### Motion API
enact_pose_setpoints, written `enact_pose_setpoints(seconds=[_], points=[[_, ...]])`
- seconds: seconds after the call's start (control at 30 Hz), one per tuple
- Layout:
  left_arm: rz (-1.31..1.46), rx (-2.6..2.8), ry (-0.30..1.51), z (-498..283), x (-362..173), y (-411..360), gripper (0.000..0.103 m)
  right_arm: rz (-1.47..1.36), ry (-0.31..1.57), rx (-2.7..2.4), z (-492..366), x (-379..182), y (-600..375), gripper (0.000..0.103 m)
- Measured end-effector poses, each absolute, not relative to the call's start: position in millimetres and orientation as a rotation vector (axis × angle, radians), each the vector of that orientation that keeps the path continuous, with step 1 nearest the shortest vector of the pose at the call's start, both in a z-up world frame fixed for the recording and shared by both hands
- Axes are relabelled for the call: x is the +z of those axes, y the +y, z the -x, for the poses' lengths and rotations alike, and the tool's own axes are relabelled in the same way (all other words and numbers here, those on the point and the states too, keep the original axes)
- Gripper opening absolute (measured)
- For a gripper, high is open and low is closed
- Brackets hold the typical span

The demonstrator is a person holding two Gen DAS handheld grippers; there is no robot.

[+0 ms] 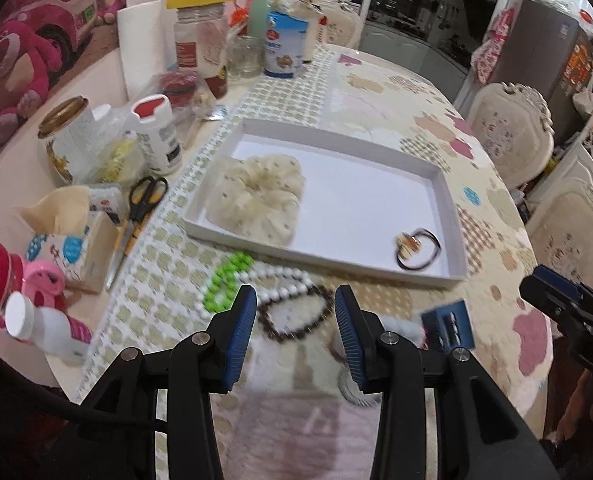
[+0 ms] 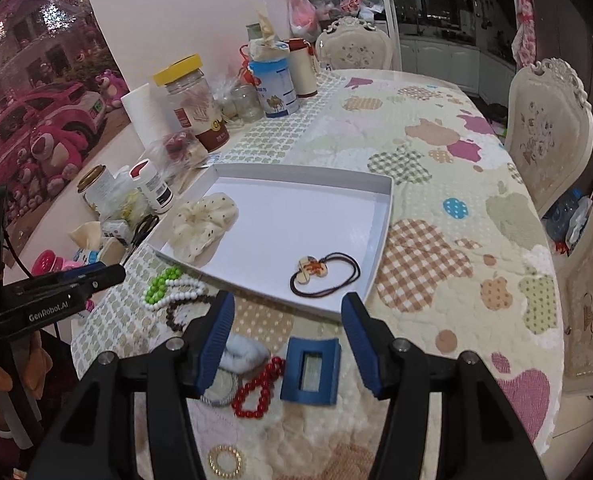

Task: Organize jewelry
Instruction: 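Grasp the light blue fuzzy scrunchie with the left tool while the right tool grasps the blue claw clip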

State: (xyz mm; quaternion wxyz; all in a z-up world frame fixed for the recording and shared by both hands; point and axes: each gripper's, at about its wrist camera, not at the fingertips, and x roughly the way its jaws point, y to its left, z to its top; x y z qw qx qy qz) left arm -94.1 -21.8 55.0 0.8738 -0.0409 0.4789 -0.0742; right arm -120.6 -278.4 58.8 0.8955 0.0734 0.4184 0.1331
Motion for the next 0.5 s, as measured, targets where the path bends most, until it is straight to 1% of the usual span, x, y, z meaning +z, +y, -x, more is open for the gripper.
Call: enact_pose_setpoints(seconds=[0.5], points=[[0.056,-0.193,1.025,118,46,-46,0.04,-0.13,0.899,0.295,146,51,-281,0.061]])
